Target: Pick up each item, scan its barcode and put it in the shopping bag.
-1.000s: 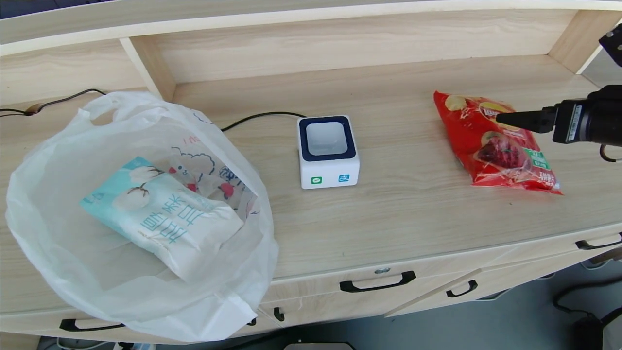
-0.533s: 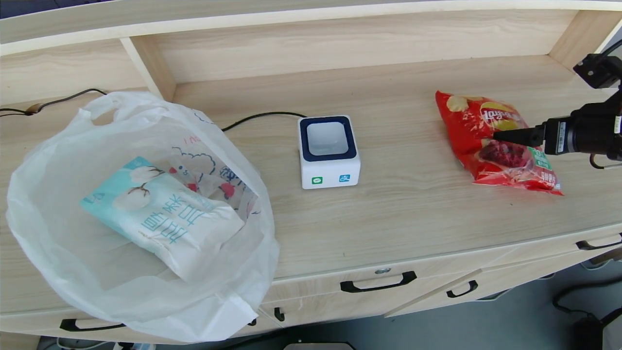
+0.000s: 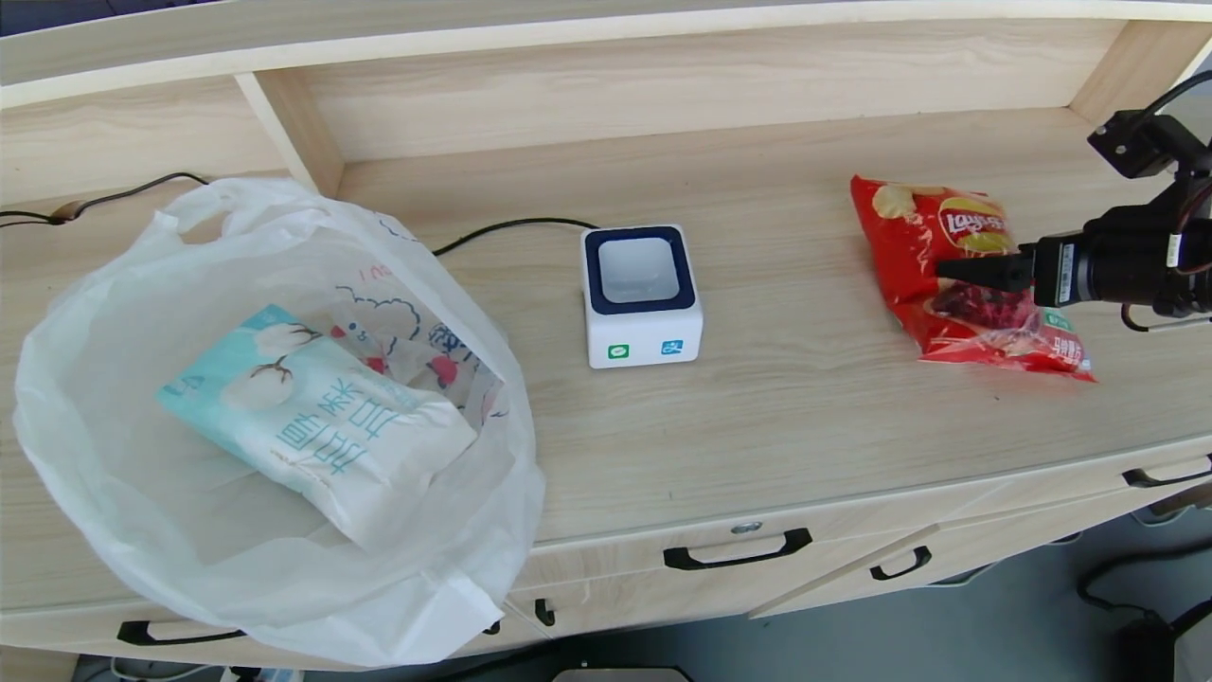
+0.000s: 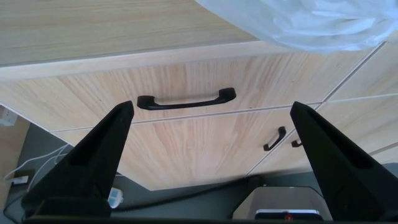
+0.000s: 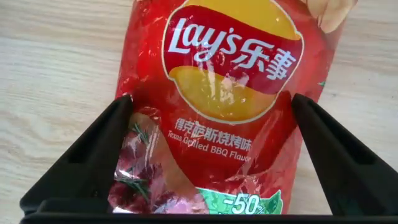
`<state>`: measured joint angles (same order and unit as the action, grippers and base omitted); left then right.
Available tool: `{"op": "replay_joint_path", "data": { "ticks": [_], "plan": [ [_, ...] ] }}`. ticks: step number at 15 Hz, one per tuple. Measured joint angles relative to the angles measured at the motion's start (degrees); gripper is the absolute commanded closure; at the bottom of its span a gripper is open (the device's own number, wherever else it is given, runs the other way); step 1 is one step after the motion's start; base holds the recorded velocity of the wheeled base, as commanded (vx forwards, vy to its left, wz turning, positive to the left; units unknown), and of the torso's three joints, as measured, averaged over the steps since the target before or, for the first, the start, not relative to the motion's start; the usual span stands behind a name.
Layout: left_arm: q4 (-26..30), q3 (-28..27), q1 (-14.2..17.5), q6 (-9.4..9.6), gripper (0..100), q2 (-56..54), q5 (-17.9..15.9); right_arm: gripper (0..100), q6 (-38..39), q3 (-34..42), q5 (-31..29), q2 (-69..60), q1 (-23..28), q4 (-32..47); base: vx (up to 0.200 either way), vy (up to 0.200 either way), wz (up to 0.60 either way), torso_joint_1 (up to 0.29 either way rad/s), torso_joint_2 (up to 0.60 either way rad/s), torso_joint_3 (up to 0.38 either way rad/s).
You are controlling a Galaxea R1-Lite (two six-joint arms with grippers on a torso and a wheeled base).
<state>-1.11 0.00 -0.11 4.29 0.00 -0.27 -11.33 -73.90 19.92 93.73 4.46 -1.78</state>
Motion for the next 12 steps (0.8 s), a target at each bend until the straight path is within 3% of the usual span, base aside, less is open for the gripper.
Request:
{"op": "replay_joint_path", "data": {
  "ticks": [11, 12],
  "plan": [
    [-0.28, 0.00, 0.00, 0.02, 0, 0.00, 0.02, 0, 0.38, 2.62, -1.37, 0.12, -2.54, -1.66, 0.000, 0.000, 0.00, 0.000, 0.00, 0.000],
    [-0.28, 0.00, 0.00, 0.02, 0, 0.00, 0.02, 100, 0.41, 2.95, -1.40, 0.17, -2.57, -1.89, 0.000, 0.000, 0.00, 0.000, 0.00, 0.000]
  ]
}}
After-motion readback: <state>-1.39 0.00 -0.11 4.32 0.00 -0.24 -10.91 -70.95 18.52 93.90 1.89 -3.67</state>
